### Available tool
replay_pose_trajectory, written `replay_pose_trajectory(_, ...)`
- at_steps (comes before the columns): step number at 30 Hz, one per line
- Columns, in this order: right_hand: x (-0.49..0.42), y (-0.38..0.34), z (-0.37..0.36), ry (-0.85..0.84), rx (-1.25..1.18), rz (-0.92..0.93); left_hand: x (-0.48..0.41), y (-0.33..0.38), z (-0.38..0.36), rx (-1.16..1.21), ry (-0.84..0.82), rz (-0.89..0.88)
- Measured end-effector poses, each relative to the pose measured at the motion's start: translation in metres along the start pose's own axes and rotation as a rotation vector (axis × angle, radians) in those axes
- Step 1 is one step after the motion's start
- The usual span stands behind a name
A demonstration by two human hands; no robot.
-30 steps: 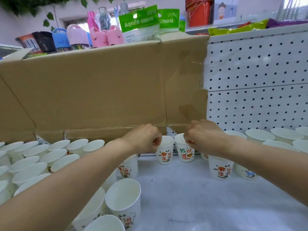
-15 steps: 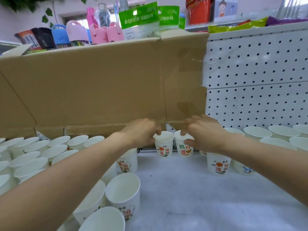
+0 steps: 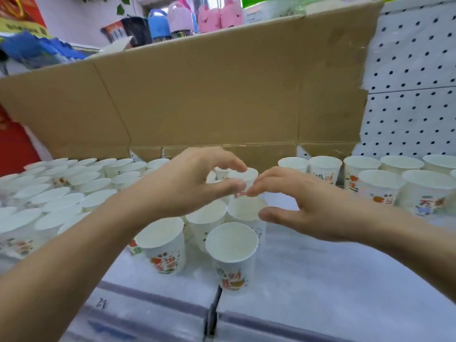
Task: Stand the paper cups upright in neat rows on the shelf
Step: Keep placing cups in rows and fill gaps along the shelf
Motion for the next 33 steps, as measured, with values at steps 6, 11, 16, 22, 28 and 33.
replay_pose_trajectory(6,-0.004,-0.001,-0.012,0.09,0.148,-0.028,0.062,0.013,-0.013,0.129,-0.038,-0.024)
replay_pose_trajectory(11,-0.003,-0.006,-0.018,0.129,0.296,0.01,0.063,0.015,-0.027,-0.049,-0.117,-0.043)
replay_pose_trajectory(16,0.019,0.005,0.007,0.16,0.382,-0.046,0.042,0.037,-0.038,-0.005,-0.068,-0.05)
replay_pose_trajectory(22,0.128,0.063,0.068,0.123,0.473,-0.297,-0.021,0.096,-0.082,0.095,-0.03,-0.067)
replay_pose_trajectory(28,0.191,0.095,0.097,0.048,0.643,-0.417,-0.084,0.141,-0.115,0.138,0.006,-0.104)
replay_pose_trajectory(33,0.2,0.106,0.1,0.047,0.732,-0.449,-0.105,0.152,-0.125,0.128,0.014,-0.088)
Point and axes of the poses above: each hand's wrist, its own x-axis away from the middle knuckle, its own z-axis out of the back of the hand, y = z × x, the point moved 4 cm from there along -x, towards the middle knuckle, and after that the axes turned 6 degrees about -y, right-handed, at the moved point
